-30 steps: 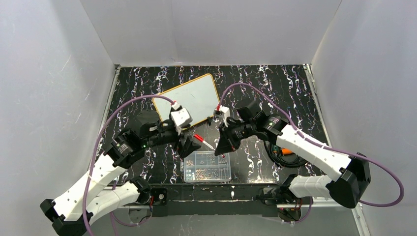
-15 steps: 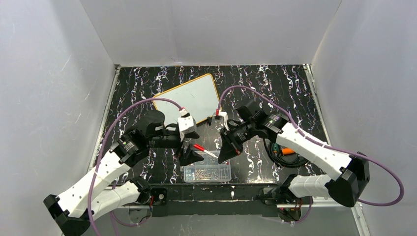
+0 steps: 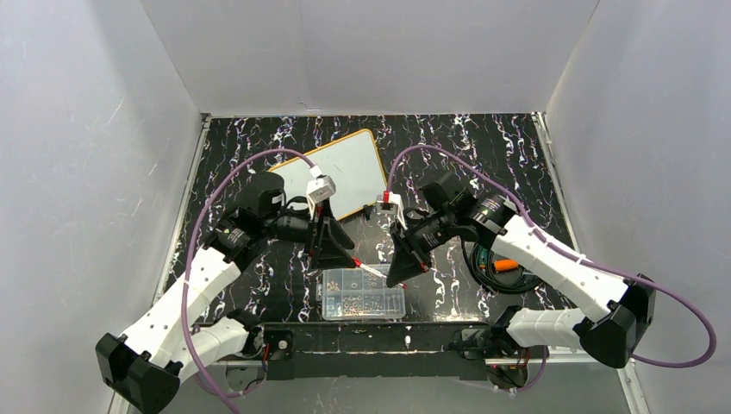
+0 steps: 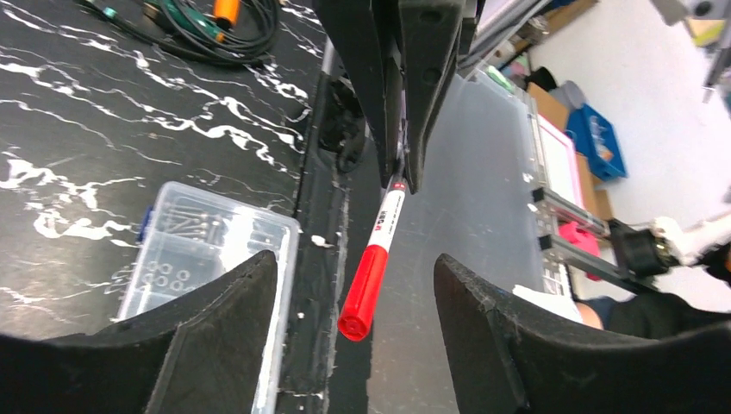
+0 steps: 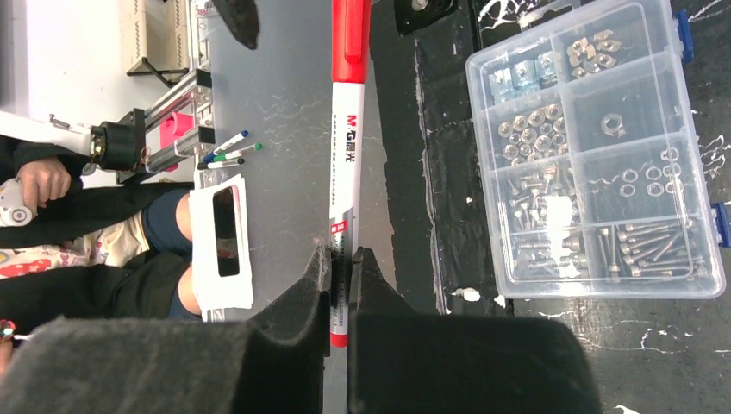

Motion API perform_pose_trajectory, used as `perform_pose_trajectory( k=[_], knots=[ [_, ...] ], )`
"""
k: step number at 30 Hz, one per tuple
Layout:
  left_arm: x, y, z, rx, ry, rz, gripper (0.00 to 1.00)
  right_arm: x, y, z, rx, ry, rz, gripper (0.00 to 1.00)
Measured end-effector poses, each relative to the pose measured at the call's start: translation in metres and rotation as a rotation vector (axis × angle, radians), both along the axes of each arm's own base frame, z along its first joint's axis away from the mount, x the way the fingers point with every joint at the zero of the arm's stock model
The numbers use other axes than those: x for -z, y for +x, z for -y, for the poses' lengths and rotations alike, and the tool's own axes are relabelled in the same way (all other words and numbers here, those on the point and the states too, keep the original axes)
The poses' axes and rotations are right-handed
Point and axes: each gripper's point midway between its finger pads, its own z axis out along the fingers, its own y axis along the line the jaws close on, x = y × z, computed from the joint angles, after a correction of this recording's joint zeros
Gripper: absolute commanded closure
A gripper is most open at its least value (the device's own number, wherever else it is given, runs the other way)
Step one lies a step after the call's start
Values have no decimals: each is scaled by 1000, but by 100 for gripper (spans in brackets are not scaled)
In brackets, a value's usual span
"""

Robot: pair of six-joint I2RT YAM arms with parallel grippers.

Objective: Write a sentence on the whiteboard
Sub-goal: Open the whiteboard marker at the center of the board.

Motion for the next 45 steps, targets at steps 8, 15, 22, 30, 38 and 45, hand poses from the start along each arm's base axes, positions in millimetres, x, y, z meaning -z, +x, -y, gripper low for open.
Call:
perform_pose_trajectory(
  k=[8,15,22,30,38,45],
  knots=[
    [10,-14,-2,72,23,-114,68,-7,-1,1,-15,19,23,99],
    [7,-20,-1,102,-3,-147,71,-11,-1,0,-19,30,31,99],
    [9,-21,2,104,-36,-198,67,-8,0,-1,-20,22,23,99],
    [2,-19,6,107,-71,-210,100,-8,-1,-2,-33,27,9,99],
    [0,-19,4,70,-97,-194,100,-13,7,-11,4,68,32,28],
    [-22,-7,1,-86,-178,-68,100,-19,25,-19,212,222,110,10]
  ],
)
